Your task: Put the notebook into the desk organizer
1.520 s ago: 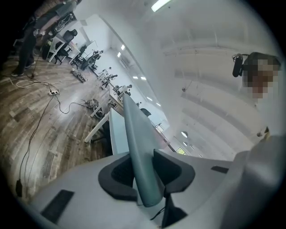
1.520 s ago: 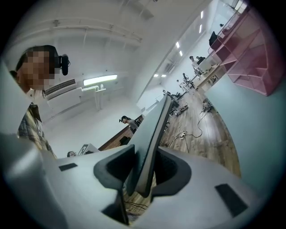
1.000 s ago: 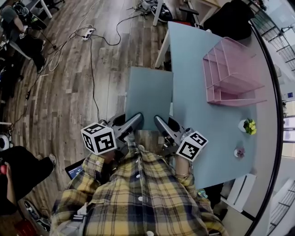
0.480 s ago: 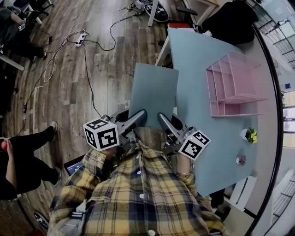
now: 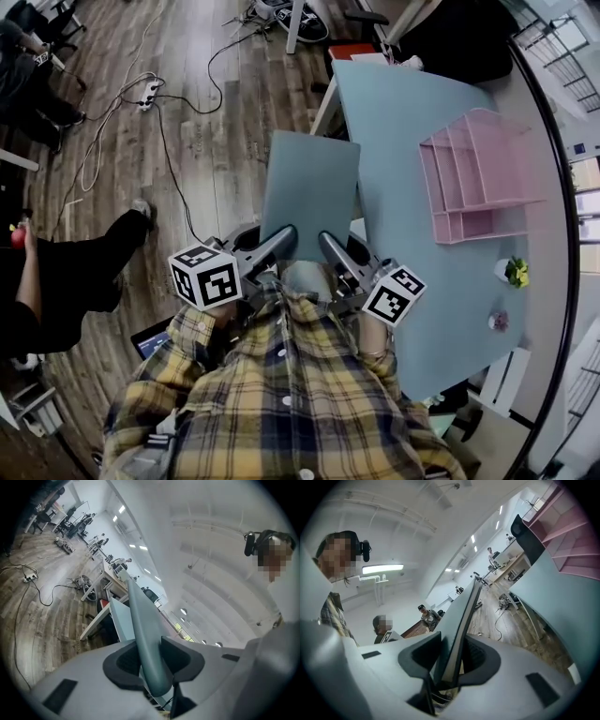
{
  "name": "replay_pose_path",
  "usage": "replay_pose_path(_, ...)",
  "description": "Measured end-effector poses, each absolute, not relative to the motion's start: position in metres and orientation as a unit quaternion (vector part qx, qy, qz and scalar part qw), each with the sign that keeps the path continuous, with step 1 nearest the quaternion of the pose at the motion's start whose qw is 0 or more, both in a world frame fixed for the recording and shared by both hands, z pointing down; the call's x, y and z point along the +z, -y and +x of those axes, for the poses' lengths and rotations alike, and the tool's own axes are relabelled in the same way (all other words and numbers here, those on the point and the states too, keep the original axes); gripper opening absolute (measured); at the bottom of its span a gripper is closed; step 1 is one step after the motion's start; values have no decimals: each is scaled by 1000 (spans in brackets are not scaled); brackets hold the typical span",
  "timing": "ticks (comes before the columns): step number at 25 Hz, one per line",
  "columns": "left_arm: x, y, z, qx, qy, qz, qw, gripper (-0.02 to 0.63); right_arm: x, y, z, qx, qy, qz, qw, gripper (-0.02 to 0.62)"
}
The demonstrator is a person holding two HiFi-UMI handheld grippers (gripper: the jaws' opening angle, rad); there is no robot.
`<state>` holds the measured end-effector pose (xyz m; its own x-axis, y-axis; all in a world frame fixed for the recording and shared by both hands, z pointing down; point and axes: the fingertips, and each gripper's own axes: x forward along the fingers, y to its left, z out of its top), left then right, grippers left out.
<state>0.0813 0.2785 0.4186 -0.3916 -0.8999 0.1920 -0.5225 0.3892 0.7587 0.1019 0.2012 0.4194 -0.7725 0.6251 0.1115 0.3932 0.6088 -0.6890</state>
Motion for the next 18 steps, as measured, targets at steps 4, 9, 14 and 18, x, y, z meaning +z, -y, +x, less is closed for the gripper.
replay_pose_path(4,423,-275,66,-309,769,463,314,117,423,-198,88,336,882,-279,177,109)
replay_pose_path(9,427,-261,39,-304,764,472,318,117,427,-185,62,334,887,-267,174,109)
replay_pose_path(14,429,-236,-2,-295,759,484,321,117,430,-161,23,339,890,-257,164,110)
replay_pose_path(18,421,-212,-45,-286,755,495,320,117,423,-137,-17,343,894,-244,153,110)
